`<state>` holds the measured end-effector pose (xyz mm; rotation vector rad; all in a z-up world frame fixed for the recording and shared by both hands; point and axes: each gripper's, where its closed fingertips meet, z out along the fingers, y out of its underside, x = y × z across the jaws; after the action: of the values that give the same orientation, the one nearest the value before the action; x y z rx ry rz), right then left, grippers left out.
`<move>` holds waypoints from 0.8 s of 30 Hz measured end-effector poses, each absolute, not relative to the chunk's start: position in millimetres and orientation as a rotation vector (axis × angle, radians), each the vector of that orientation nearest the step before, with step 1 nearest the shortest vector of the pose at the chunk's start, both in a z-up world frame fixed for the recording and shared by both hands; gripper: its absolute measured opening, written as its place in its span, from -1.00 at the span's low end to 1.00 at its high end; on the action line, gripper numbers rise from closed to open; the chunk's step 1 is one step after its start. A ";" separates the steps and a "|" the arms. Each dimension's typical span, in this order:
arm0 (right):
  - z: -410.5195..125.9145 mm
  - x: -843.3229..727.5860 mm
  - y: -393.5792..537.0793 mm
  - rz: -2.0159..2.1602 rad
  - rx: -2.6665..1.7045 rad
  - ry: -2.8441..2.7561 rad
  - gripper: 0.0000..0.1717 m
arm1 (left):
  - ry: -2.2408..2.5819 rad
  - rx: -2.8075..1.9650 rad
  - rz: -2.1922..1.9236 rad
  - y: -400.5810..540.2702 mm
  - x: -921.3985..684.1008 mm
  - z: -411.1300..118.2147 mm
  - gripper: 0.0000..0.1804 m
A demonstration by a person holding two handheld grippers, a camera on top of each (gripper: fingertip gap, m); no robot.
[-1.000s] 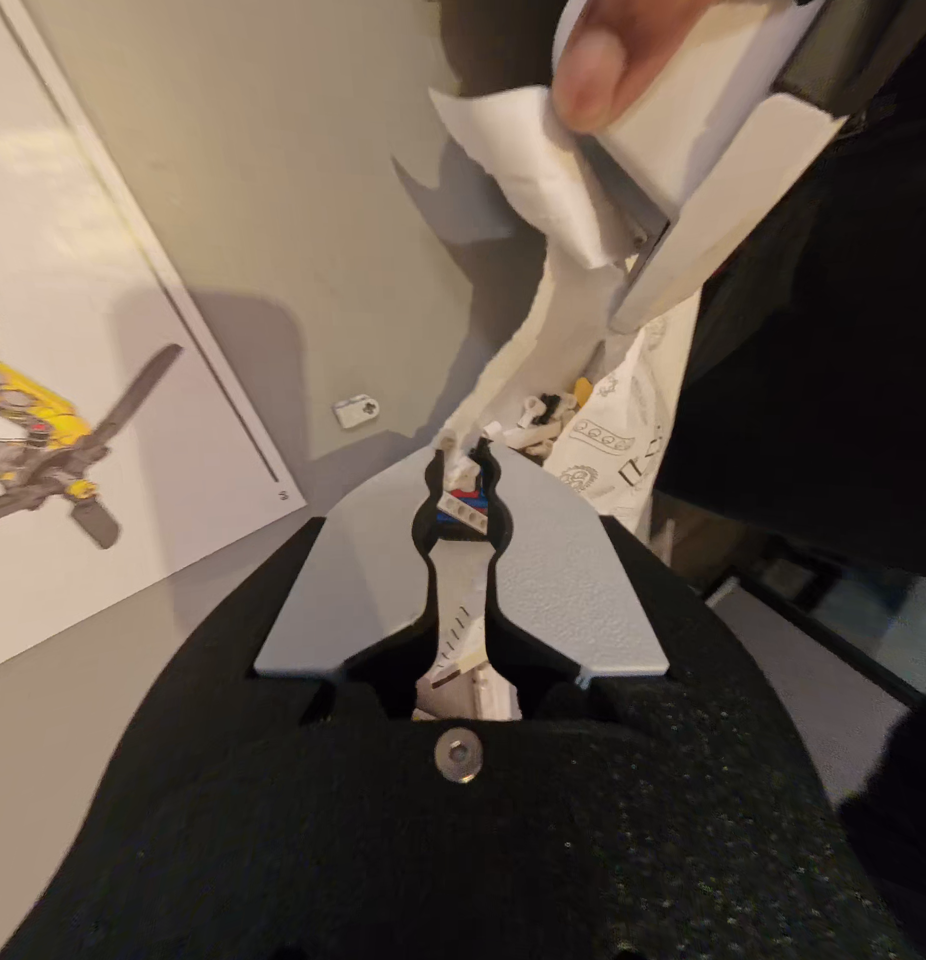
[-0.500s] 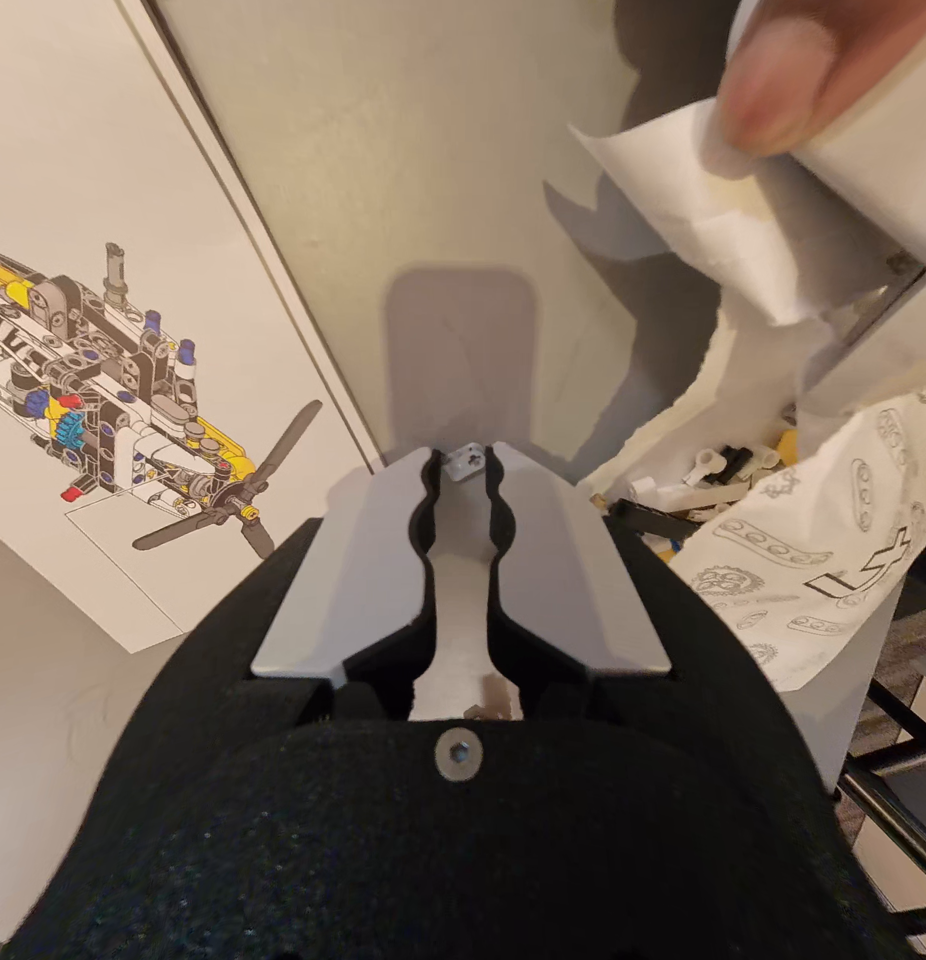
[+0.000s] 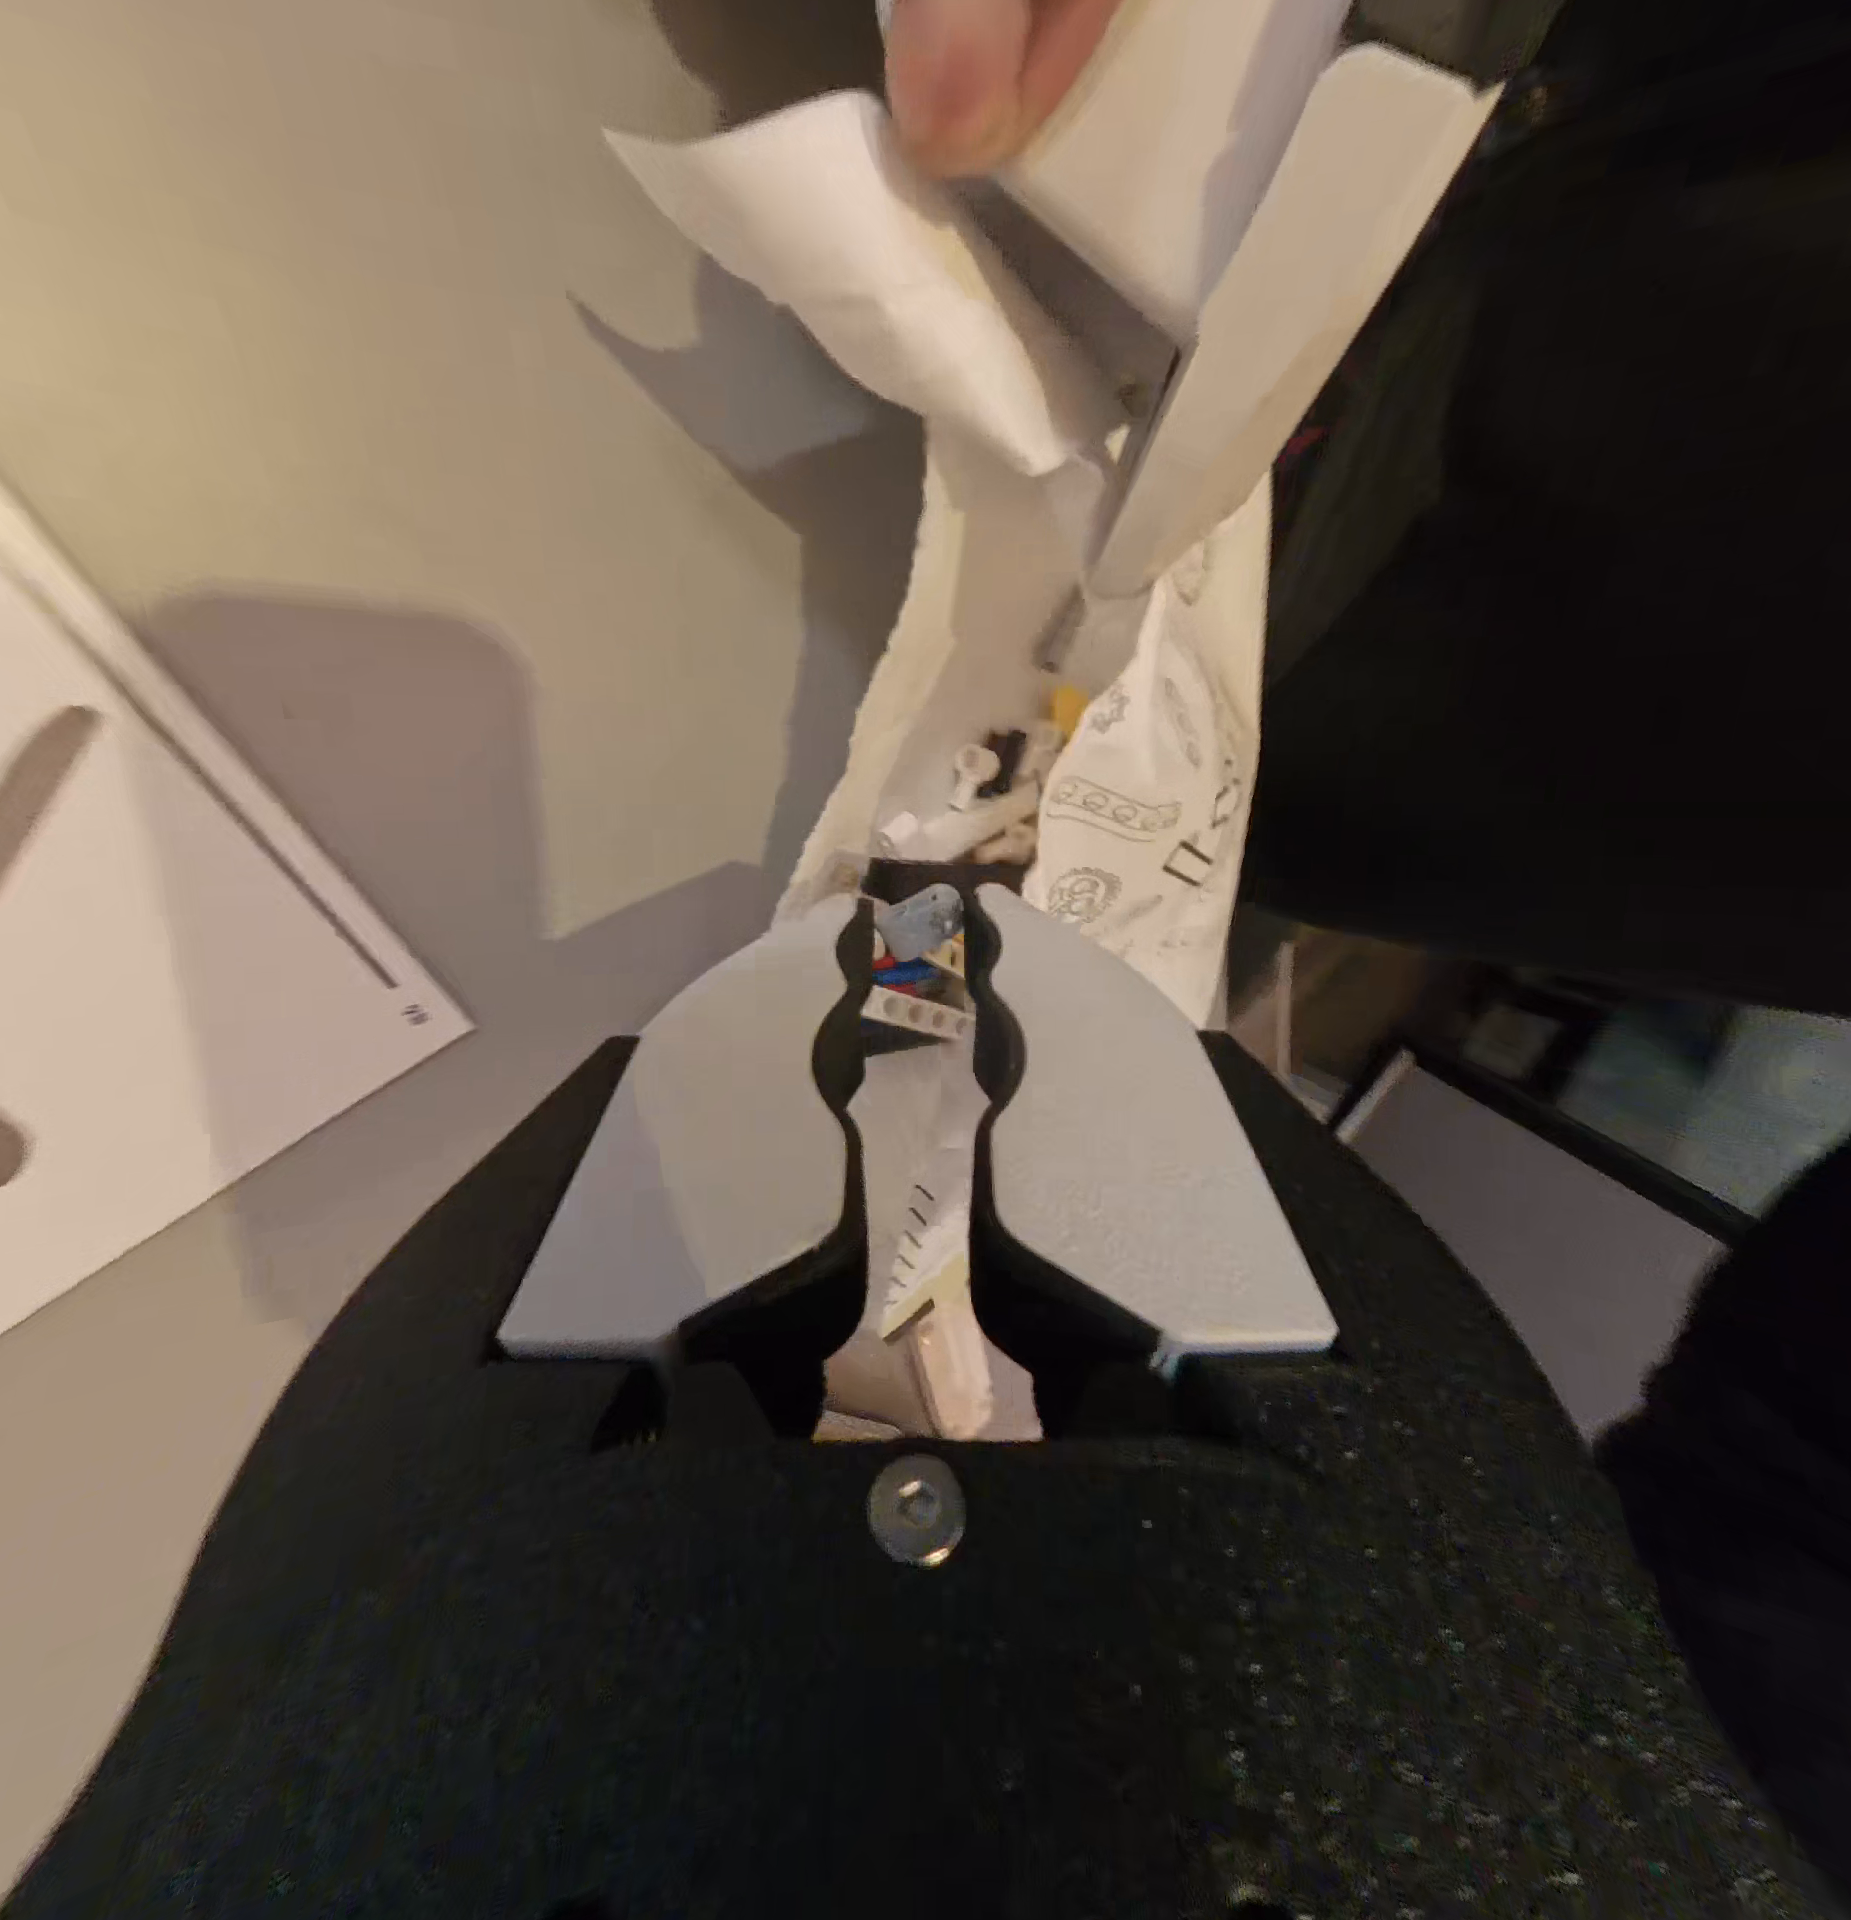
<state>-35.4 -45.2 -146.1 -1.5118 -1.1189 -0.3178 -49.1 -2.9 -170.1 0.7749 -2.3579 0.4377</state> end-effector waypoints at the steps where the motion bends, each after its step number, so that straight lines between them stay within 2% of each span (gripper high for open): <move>1: -144.8 -35.7 -45.5 -0.330 -1.503 -1.122 -1.00 | -2.318 0.763 0.423 -2.6 -52.5 -170.1 -0.80; 7: -138.5 -35.6 -47.0 -0.375 -1.460 -1.131 -1.00 | -2.237 0.770 0.399 0.3 -57.0 -170.1 -0.72; 13: -136.8 -34.3 -47.0 -0.400 -1.441 -1.139 -1.00 | -2.282 0.998 0.440 20.3 -39.5 -172.4 -0.53; 24: -135.4 -36.7 -48.1 -0.465 -1.389 -1.168 -1.00 | -2.103 1.301 0.383 62.1 -53.8 -172.3 -0.52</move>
<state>-36.7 -48.1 -135.4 -1.3892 -1.1682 -0.4653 -53.8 62.1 -172.3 1.3013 -2.1027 0.3834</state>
